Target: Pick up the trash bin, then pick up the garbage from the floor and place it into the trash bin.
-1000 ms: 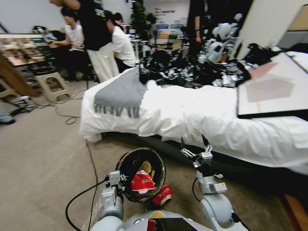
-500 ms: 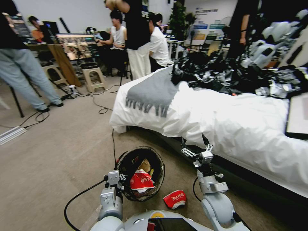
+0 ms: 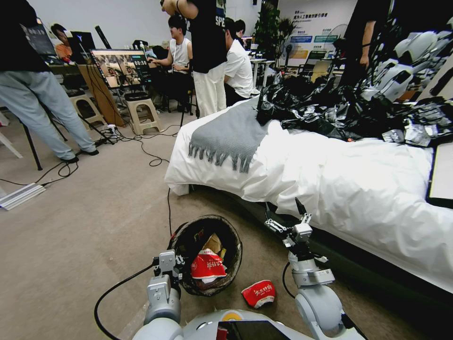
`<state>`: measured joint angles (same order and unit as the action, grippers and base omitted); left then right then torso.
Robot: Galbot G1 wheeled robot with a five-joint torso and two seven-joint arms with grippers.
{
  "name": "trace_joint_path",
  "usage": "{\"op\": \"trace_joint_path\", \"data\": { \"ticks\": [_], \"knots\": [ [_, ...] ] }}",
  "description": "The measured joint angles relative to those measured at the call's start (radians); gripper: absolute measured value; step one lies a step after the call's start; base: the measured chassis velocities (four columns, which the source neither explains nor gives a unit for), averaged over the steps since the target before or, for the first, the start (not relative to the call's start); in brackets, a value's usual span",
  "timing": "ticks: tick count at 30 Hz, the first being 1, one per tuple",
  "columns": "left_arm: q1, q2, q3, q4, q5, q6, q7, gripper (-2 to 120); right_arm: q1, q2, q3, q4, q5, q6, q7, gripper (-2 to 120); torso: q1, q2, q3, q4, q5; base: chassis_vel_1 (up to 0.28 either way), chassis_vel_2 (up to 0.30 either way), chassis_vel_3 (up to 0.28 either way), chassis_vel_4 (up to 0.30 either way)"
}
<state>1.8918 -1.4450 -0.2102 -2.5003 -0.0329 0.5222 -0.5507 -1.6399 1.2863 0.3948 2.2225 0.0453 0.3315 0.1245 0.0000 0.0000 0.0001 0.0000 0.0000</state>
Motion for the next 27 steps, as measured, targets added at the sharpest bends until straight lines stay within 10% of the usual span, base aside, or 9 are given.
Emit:
{"op": "trace_joint_path", "data": {
  "ticks": [27],
  "knots": [
    [-0.010,-0.002,-0.009,0.003,-0.006,0.002,-0.002,1,0.038,0.006,0.000,-0.028,0.003,0.024,-0.006,100,0.000,0.000,0.000,0.0001,0.0001,0.155,-0.157,-0.153,0.158]
  ]
}}
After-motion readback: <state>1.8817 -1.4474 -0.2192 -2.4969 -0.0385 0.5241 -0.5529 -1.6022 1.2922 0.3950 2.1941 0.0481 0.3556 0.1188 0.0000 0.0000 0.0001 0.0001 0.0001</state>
